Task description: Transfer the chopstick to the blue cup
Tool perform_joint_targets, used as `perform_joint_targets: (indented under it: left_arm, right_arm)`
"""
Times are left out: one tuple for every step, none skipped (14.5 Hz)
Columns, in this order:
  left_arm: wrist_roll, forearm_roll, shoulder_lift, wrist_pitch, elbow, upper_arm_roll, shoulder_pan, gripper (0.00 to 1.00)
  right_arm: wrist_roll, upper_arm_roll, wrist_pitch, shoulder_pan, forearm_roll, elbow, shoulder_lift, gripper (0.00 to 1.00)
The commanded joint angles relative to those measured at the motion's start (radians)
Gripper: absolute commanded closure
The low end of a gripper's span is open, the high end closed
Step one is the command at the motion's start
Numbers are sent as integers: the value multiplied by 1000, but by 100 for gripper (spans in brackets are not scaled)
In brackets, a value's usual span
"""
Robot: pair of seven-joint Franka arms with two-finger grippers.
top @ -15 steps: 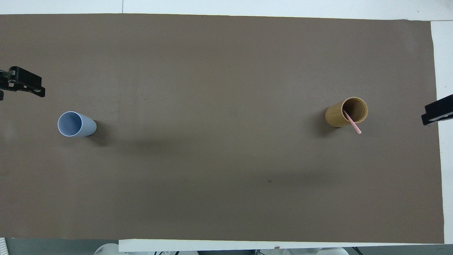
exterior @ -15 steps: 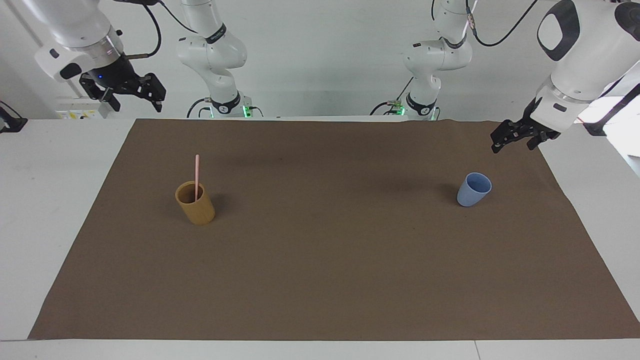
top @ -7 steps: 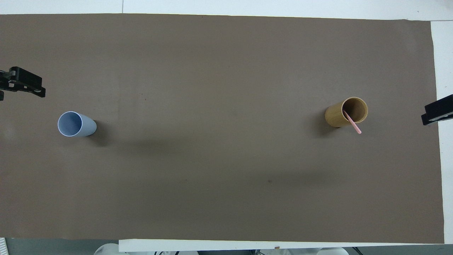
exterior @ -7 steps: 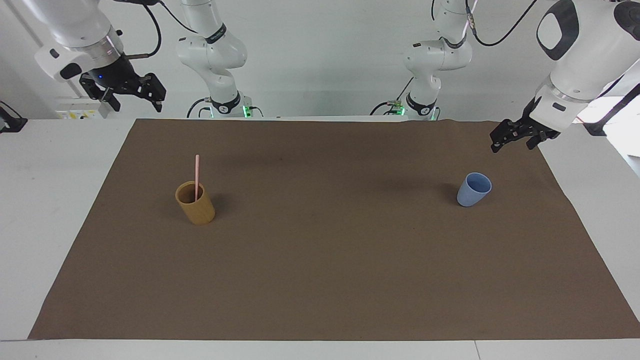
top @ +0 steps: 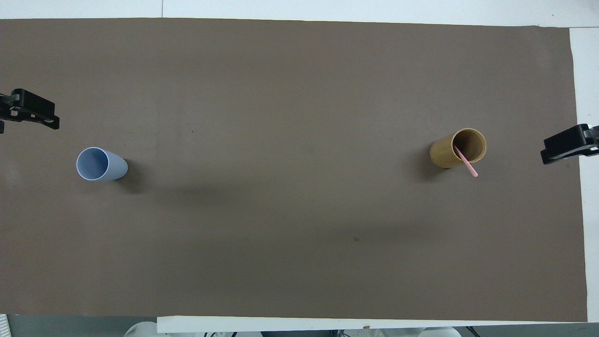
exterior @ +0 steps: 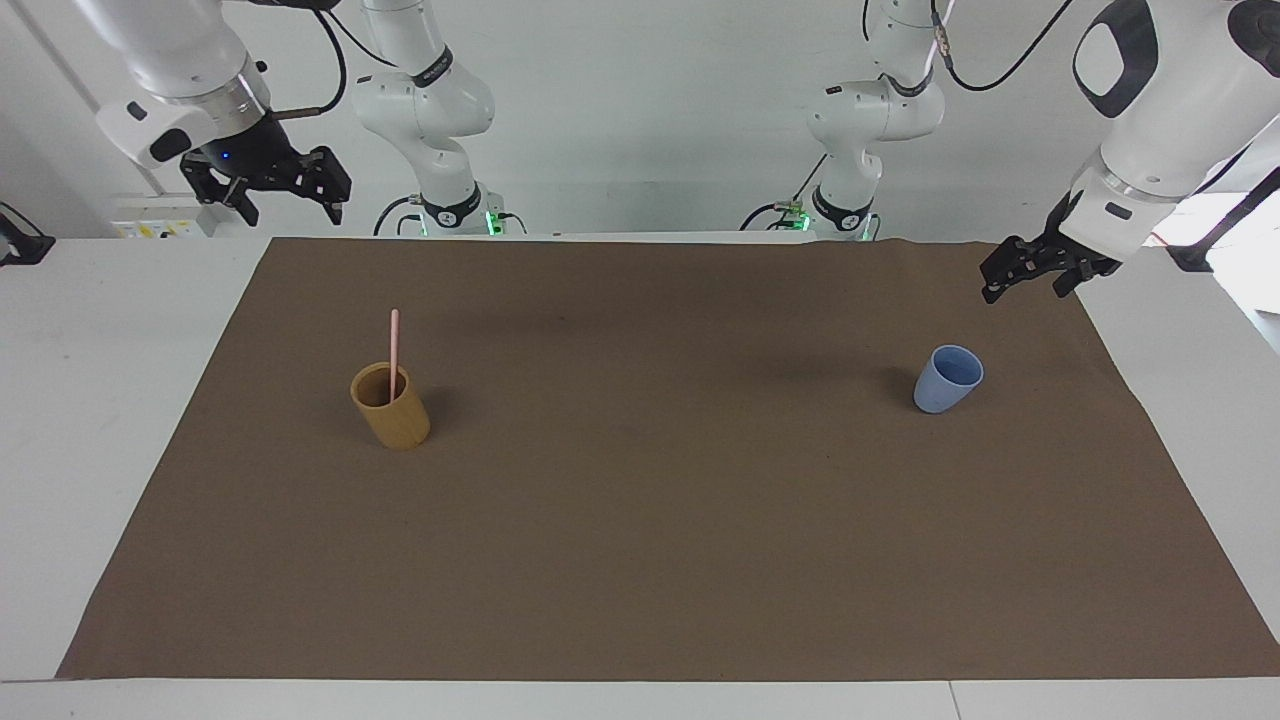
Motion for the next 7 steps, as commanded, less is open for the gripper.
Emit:
perform_joint_targets:
  left_arm:
    - [10,13,-25,-13,-23,5,-1,0]
    - [13,13,-25,-13,-24,5,-1,0]
    - [16,13,-28,-6,-37,5,-1,0]
    - [22,13,-46,17,-75,5,-1,0]
    - [43,13,-78,93,-149,7,0,0]
    - [65,13,-123,212,-256,10,6,0]
    - [71,13,-161,337,-373,10,28,0]
  right_arm:
    - [48,0,39,-5,51,-19,59,0]
    - [65,0,50,-5,62,-19,95,0]
    - [81,0,54,-8,86,-21,133,0]
    - [101,0,59,-14,104,-22,177,0]
    - [129,0,62,-18,126,-24,217,0]
    - [152,0,65,-19,131,-30,244,0]
    - [160,0,97,-19,135,-51,251,0]
